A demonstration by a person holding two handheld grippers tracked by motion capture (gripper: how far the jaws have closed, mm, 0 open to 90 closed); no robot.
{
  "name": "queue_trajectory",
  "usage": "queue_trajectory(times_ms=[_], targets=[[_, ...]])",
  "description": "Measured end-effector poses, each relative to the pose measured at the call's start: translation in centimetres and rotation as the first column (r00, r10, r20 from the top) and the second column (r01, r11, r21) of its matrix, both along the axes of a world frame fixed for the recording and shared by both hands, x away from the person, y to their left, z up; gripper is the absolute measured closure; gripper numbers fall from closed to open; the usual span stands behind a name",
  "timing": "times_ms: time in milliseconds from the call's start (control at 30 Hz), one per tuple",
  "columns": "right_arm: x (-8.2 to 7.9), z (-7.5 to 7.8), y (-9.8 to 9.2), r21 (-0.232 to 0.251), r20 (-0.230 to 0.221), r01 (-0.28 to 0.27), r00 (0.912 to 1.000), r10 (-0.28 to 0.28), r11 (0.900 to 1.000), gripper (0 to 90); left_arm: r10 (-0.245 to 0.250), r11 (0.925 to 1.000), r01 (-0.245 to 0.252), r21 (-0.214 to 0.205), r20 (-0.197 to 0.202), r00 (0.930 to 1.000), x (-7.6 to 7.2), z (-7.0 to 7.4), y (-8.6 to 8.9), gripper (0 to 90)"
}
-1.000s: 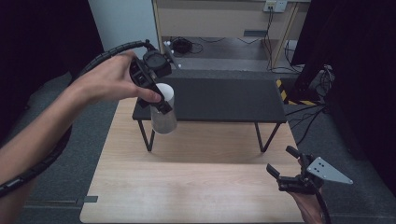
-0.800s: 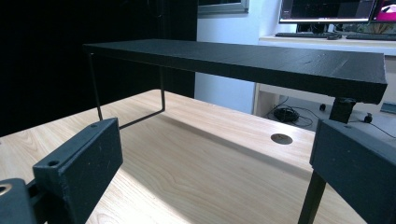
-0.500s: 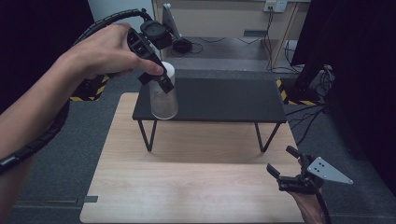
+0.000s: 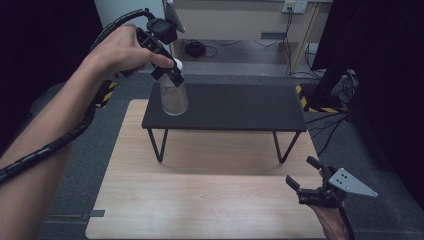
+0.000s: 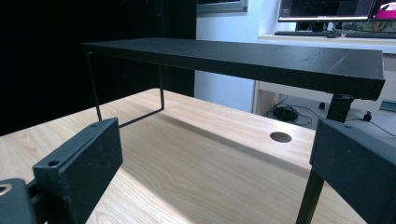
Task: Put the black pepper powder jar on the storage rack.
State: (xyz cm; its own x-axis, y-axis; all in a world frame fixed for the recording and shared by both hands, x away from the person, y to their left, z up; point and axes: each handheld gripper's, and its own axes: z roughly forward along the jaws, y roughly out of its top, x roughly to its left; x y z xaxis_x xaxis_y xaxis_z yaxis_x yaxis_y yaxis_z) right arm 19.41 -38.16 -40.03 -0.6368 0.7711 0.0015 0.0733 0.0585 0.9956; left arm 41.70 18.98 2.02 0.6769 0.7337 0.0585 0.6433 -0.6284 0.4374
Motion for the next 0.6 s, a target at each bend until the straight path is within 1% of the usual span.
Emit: queue_trajectory(times_ms=[33, 100, 133, 200, 267, 333, 433, 533, 600], targets=[[0.0, 0.0, 0.0, -0.001, 0.000, 0.000, 1.0000, 0.000, 1.0000, 2.3, 0.017, 0.9998, -0.017, 0.001, 0.006, 0.9998, 0.4, -0.2, 0.1, 32.7], [0.0, 0.0, 0.0, -0.002, -0.001, 0.000, 1.0000, 0.000, 1.0000, 2.4, 0.035, 0.9994, -0.035, -0.002, 0.011, 0.9993, 0.8, -0.5, 0.3, 32.7], [0.0, 0.0, 0.0, -0.003, -0.001, 0.000, 1.0000, 0.000, 1.0000, 2.4, 0.053, 0.9985, -0.053, -0.010, 0.015, 0.9985, 1.2, -0.7, 0.5, 32.7], [0.0, 0.0, 0.0, -0.002, -0.002, 0.001, 1.0000, -0.001, 1.0000, 2.4, 0.070, 0.9974, -0.070, -0.015, 0.016, 0.9974, 1.7, -1.0, 0.6, 32.7], [0.0, 0.0, 0.0, -0.003, -0.004, 0.001, 1.0000, -0.001, 1.0000, 2.4, 0.088, 0.9957, -0.088, -0.030, 0.020, 0.9959, 2.4, -1.5, 0.9, 32.7], [0.0, 0.0, 0.0, -0.001, -0.005, 0.002, 1.0000, -0.002, 1.0000, 2.4, 0.112, 0.9928, -0.110, -0.047, 0.026, 0.9934, 2.9, -2.1, 1.1, 32.7], [0.0, -0.1, -0.1, 0.000, -0.007, 0.004, 1.0000, -0.004, 1.0000, 2.4, 0.138, 0.9894, -0.136, -0.051, 0.032, 0.9900, 3.8, -2.9, 1.2, 32.8], [0.0, -0.1, -0.1, 0.000, -0.008, 0.007, 0.9999, -0.007, 1.0000, 2.4, 0.160, 0.9856, -0.158, -0.062, 0.038, 0.9864, 4.5, -3.3, 1.4, 32.8], [0.1, -0.1, -0.1, 0.000, -0.008, 0.007, 0.9999, -0.007, 1.0000, 2.4, 0.173, 0.9830, -0.171, -0.069, 0.033, 0.9844, 5.0, -3.4, 1.6, 32.8]])
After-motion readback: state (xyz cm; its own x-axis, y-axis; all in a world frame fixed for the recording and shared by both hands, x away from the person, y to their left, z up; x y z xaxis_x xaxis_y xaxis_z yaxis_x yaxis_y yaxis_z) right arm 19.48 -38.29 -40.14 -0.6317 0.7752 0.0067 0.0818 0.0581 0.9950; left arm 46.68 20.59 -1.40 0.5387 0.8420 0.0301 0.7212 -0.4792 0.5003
